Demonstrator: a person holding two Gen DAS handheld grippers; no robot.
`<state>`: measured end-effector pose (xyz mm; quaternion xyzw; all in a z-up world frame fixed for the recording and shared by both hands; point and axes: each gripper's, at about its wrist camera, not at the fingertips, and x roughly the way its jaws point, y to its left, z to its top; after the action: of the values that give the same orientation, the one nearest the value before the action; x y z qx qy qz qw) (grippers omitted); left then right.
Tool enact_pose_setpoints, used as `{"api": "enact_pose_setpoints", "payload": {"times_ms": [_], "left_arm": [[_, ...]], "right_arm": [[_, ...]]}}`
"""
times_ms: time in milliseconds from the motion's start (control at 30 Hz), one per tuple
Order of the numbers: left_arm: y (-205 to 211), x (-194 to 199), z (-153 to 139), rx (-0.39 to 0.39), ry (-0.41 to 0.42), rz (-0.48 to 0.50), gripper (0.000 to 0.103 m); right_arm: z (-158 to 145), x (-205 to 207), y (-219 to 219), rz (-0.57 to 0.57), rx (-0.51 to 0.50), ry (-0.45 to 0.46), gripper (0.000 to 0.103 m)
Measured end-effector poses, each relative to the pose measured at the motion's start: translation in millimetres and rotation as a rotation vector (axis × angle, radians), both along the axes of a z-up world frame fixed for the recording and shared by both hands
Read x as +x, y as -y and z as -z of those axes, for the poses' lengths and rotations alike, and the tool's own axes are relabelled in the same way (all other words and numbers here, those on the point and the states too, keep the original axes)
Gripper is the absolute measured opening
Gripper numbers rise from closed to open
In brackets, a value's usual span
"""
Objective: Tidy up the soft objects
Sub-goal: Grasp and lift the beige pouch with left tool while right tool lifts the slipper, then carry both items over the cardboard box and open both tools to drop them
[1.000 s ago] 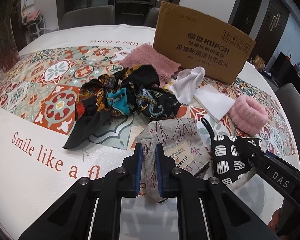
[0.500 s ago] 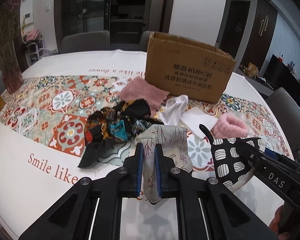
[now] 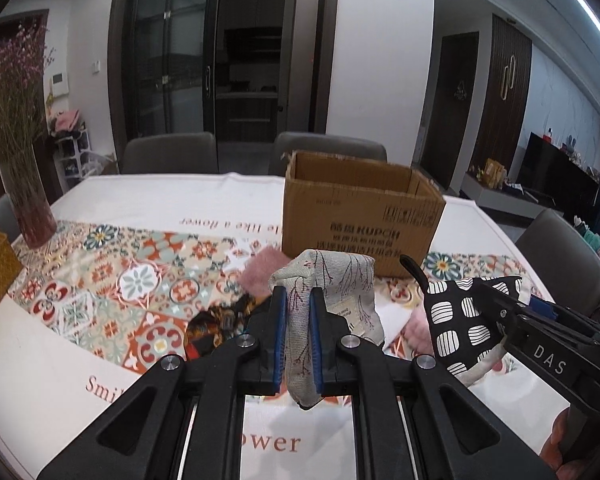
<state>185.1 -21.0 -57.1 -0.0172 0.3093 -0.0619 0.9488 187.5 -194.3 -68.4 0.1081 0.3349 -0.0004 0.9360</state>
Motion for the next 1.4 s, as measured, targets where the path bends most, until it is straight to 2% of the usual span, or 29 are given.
{"api": "enact_pose_setpoints", "payload": {"times_ms": [333,800,1200,1400], "left_arm": [[4.6,12.6,-34.9,-0.009,0.096,0.006,0.012],[10.1,46.4,-63.7,-0.023,0.185,0.008,0.012],[22.2,98.2,-82.1,-0.046,0.249,0.023,0.012],[32.0,126.6,-82.3,-0.042,0.263,0.026,0.012]], "right_arm": [[-34.1,9.8,7.5,0.015,-0.015,0.094,0.042],[-66.8,41.2,15.1,0.032,-0.030,0.194,0.042],[-82.9,84.8,23.1,0.051,-0.047,0.262,0.042],[-88.5,113.5,26.7,0.055,-0.071,0.281,0.042]]}}
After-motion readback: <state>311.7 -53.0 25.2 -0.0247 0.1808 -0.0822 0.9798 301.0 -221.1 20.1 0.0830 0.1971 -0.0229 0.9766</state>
